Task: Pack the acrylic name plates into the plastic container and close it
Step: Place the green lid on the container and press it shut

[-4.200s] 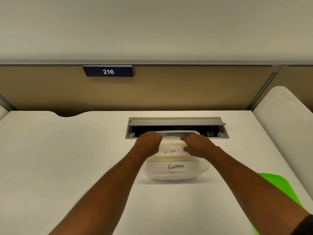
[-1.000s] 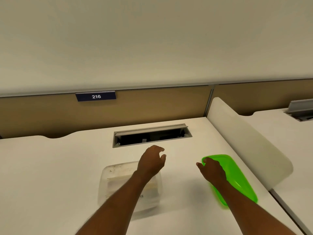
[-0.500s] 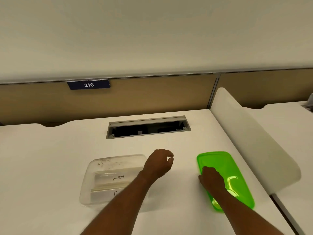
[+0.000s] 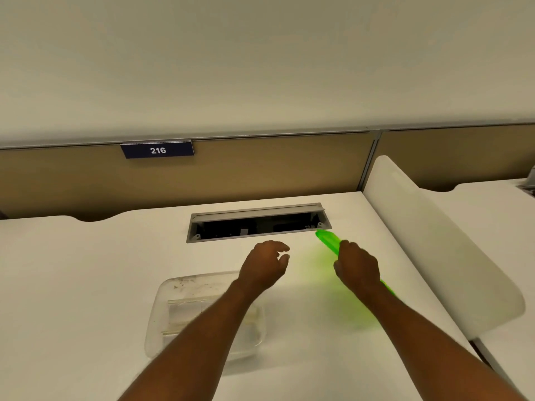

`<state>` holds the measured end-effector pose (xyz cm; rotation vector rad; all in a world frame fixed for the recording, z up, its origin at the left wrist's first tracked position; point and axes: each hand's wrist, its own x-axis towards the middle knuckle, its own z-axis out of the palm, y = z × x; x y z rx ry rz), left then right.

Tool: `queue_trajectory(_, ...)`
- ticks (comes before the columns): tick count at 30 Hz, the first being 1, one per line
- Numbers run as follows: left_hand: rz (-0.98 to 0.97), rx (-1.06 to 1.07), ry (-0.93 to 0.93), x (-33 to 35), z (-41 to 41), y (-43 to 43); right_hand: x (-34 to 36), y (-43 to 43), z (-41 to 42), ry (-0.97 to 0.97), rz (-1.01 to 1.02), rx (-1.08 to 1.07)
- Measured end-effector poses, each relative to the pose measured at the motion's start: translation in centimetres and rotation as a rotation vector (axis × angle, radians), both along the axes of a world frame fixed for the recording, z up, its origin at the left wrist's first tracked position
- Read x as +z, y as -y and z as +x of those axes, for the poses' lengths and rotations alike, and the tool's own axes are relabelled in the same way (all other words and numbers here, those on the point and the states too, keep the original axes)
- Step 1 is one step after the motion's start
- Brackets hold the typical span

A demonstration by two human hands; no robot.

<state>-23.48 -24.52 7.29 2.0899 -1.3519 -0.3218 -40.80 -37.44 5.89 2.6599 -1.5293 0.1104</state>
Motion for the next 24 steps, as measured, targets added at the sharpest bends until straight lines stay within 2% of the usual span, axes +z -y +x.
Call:
queue_trajectory(3, -0.027, 0.012, -0.042, 1.2, 1.6, 0.0, 2.4, 0.6, 1.3, 0.027, -0.243, 0.046)
queue_trajectory(5, -0.060, 0.018, -0.052, 2.3, 2.7, -0.1, 4.4, 0.9, 2.3, 0.075, -0.323, 0.069)
queue_trajectory(9, -0.106, 0.057, -0.056, 4.4, 4.4, 0.3, 7.4, 0.6, 4.0, 0.155, -0.255, 0.196)
queue_trajectory(12, -0.145, 0.055, -0.126, 5.6, 5.1, 0.6, 9.1, -0.3, 5.2, 0.221, -0.216, 0.322)
queue_trajectory(16, -0.217, 0.052, -0.230, 6.5, 5.9, 0.4, 10.7, -1.6, 6.9, 0.415, -0.133, 0.440)
queue_trajectory(18, -0.298, 0.055, -0.333, 6.7, 6.7, 0.0, 11.4, -1.8, 7.4, 0.460, -0.111, 0.474)
queue_trajectory(20, -0.367, 0.030, -0.528, 6.9, 7.2, -0.4, 11.9, -1.7, 7.5, 0.488, -0.098, 0.486)
queue_trajectory(22, -0.431, 0.015, -0.688, 7.4, 7.5, -0.8, 12.1, -1.2, 7.4, 0.548, -0.084, 0.455)
queue_trajectory(24, -0.473, 0.035, -0.756, 8.0, 7.6, -1.1, 11.9, -0.6, 7.2, 0.625, -0.067, 0.378)
